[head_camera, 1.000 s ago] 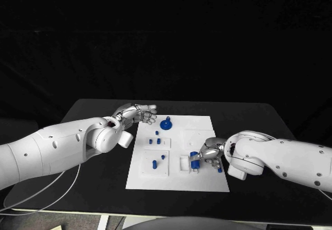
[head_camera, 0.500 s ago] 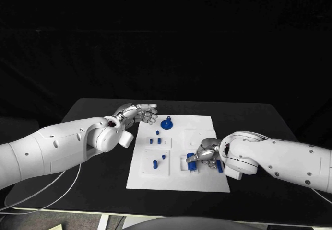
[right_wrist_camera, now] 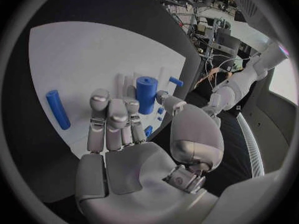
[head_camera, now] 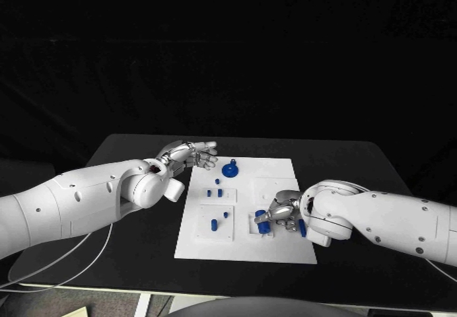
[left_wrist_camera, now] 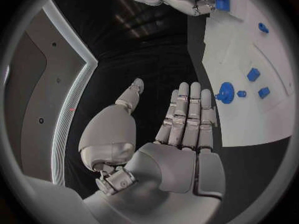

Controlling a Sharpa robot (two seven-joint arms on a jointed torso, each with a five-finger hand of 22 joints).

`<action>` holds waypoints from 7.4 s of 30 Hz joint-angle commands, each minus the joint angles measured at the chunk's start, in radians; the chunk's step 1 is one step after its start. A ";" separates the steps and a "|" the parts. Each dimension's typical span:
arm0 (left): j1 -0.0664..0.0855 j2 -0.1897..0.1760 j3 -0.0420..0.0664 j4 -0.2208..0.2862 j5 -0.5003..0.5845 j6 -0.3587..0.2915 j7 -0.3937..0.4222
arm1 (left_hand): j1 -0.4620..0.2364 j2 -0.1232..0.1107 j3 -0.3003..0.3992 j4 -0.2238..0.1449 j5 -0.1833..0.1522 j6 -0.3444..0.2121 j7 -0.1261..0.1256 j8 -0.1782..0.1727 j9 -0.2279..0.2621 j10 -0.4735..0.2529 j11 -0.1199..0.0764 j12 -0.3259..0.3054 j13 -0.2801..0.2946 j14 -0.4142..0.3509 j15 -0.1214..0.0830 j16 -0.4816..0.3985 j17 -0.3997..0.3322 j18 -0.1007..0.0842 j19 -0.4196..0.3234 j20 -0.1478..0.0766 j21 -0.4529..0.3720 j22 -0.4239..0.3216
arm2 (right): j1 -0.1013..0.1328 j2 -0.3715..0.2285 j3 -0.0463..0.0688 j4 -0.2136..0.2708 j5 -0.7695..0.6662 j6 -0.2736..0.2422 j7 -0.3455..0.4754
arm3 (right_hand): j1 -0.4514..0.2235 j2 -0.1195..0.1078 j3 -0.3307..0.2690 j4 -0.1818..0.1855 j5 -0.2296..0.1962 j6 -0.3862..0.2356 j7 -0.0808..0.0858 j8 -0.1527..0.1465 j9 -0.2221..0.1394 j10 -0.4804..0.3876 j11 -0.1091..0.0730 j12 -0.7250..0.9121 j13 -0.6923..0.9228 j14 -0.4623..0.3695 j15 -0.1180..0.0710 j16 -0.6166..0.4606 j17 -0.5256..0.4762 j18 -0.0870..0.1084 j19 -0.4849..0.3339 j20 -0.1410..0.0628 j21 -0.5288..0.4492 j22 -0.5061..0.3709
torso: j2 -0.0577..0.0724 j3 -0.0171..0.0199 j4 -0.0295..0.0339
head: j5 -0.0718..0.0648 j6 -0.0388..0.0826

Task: Assemble the parts on the task board

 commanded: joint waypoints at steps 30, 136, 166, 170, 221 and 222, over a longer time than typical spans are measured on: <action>0.000 -0.001 0.001 0.001 0.002 0.011 0.005 | -0.009 0.003 0.001 0.005 -0.001 -0.009 0.002 -0.004 -0.002 -0.007 0.001 -0.003 -0.002 -0.004 0.004 -0.008 0.003 0.009 0.006 0.001 -0.007 0.002 | -0.005 0.007 -0.003 0.004 -0.004 0.009 0.015 | -0.085 -0.064 -0.104 -0.023 0.003 0.010 0.004 -0.017 -0.009 0.002 -0.002 -0.015 0.013 -0.003 -0.006 -0.013 0.004 0.054 -0.010 0.001 0.004 0.012 | 0.001 0.0004 -0.0007 | 0.012 -0.005; -0.005 0.001 0.000 -0.015 0.001 0.017 -0.003 | -0.007 0.021 0.007 0.003 0.000 -0.006 0.001 -0.001 -0.002 -0.003 0.000 0.000 -0.004 -0.002 0.004 -0.013 0.010 0.010 0.008 0.001 -0.008 0.007 | -0.011 0.004 -0.003 0.020 -0.064 0.043 0.041 | -0.036 0.105 0.104 -0.149 0.004 0.055 0.000 -0.033 -0.036 0.044 -0.005 -0.052 0.061 0.011 -0.007 -0.030 0.015 0.054 0.004 0.017 -0.005 0.013 | 0.002 0.0010 -0.0013 | 0.006 -0.023; -0.005 -0.001 0.000 -0.023 -0.001 0.029 -0.002 | -0.006 0.016 0.006 -0.001 0.000 -0.007 0.001 -0.001 -0.002 -0.003 0.000 -0.001 -0.004 -0.002 0.004 -0.016 0.011 0.010 0.008 0.001 -0.009 0.008 | 0.012 -0.110 0.030 0.087 -0.094 -0.020 0.096 | -0.068 -0.031 -0.037 -0.228 0.004 0.049 -0.002 -0.029 -0.029 0.048 -0.007 -0.060 0.073 0.013 -0.010 -0.033 0.016 0.054 0.011 0.006 -0.002 0.009 | 0.001 0.0025 -0.0025 | 0.003 -0.012; -0.005 -0.001 0.000 -0.024 -0.001 0.028 -0.001 | -0.006 0.016 0.006 -0.001 0.000 -0.007 0.001 -0.001 -0.002 -0.003 0.000 -0.001 -0.004 -0.002 0.004 -0.016 0.012 0.010 0.008 0.001 -0.009 0.008 | 0.022 -0.132 0.038 0.090 -0.088 -0.026 0.114 | -0.044 -0.021 -0.042 -0.237 0.004 0.046 -0.002 -0.027 -0.023 0.052 -0.007 -0.052 0.079 0.014 -0.011 -0.030 0.018 0.054 0.013 0.002 -0.002 0.009 | 0.002 0.0025 -0.0028 | -0.002 -0.008; -0.004 -0.004 0.000 -0.017 -0.003 0.046 0.008 | -0.005 0.016 0.007 -0.003 0.000 -0.005 0.001 0.000 -0.002 -0.001 -0.001 0.000 -0.005 -0.003 0.005 -0.019 0.014 0.010 0.009 0.002 -0.010 0.010 | 0.022 -0.202 -0.001 0.058 -0.274 0.107 -0.058 | 0.024 -0.029 -0.012 -0.188 0.003 0.050 -0.005 -0.012 0.011 0.058 -0.010 -0.039 0.097 0.015 -0.010 -0.029 0.021 0.054 0.012 0.006 -0.005 0.012 | 0.002 0.0018 -0.0008 | -0.053 -0.019; -0.004 -0.004 0.000 -0.017 -0.003 0.047 0.008 | -0.005 0.016 0.007 -0.003 0.000 -0.005 0.001 0.000 -0.002 -0.001 -0.001 0.000 -0.005 -0.003 0.005 -0.019 0.014 0.010 0.009 0.002 -0.010 0.010 | 0.019 -0.200 -0.001 0.057 -0.274 0.107 -0.059 | 0.025 -0.028 -0.012 -0.188 0.003 0.050 -0.005 -0.012 0.011 0.058 -0.010 -0.039 0.097 0.015 -0.010 -0.029 0.021 0.054 0.012 0.006 -0.005 0.012 | 0.002 0.0019 -0.0004 | -0.052 -0.020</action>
